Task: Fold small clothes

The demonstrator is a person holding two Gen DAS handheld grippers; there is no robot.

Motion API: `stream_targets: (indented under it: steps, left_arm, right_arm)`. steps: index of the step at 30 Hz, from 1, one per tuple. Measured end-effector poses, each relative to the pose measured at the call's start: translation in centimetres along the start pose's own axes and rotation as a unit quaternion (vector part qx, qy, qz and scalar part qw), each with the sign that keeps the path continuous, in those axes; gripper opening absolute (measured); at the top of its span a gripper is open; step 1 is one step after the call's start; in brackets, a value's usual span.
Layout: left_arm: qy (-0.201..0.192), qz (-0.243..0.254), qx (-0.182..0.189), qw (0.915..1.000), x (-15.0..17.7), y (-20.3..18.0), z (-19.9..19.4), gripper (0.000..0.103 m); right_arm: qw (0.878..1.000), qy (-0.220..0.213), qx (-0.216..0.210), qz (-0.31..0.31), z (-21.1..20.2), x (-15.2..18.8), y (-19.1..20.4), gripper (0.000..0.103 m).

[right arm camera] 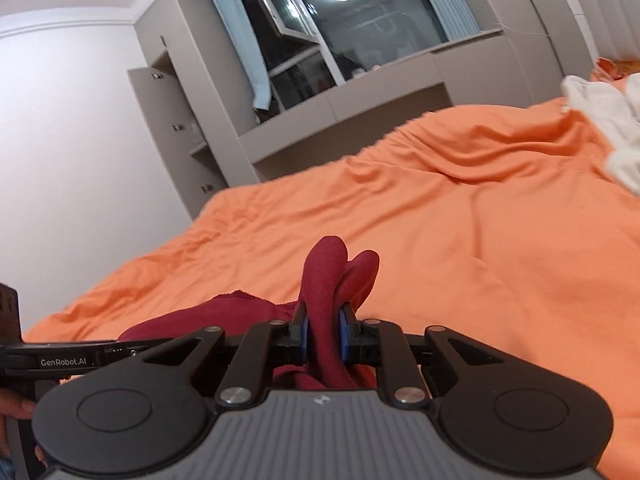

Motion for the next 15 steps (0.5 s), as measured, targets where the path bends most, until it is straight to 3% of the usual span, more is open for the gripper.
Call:
stream_targets:
  steps: [5,8,15]
  left_arm:
    - [-0.022,0.010,-0.069,0.9973,-0.6,3.0,-0.8,0.030]
    - [0.002,0.016,-0.097,0.9951,0.2,4.2,0.3,0.030]
    - [0.051,0.020,-0.121,0.9911,2.3,6.4,2.5,0.032]
  right_arm:
    - [1.000,0.012,-0.016,0.013,4.3,1.8,0.6,0.017]
    - [0.999,0.028,-0.009,0.025,6.0,3.2,0.1,0.017]
    - [0.996,0.044,0.024,0.073,7.1,4.8,-2.8,0.017]
Point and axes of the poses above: each gripper's, at about its wrist camera, not at the fingertips, and z roughly the way its jaws point, y to its left, x to its underside, the point moved 4 cm from there along z, roughly the way its jaws point, and after that the axes turned 2 degrees about -x, right-handed, at the moved point
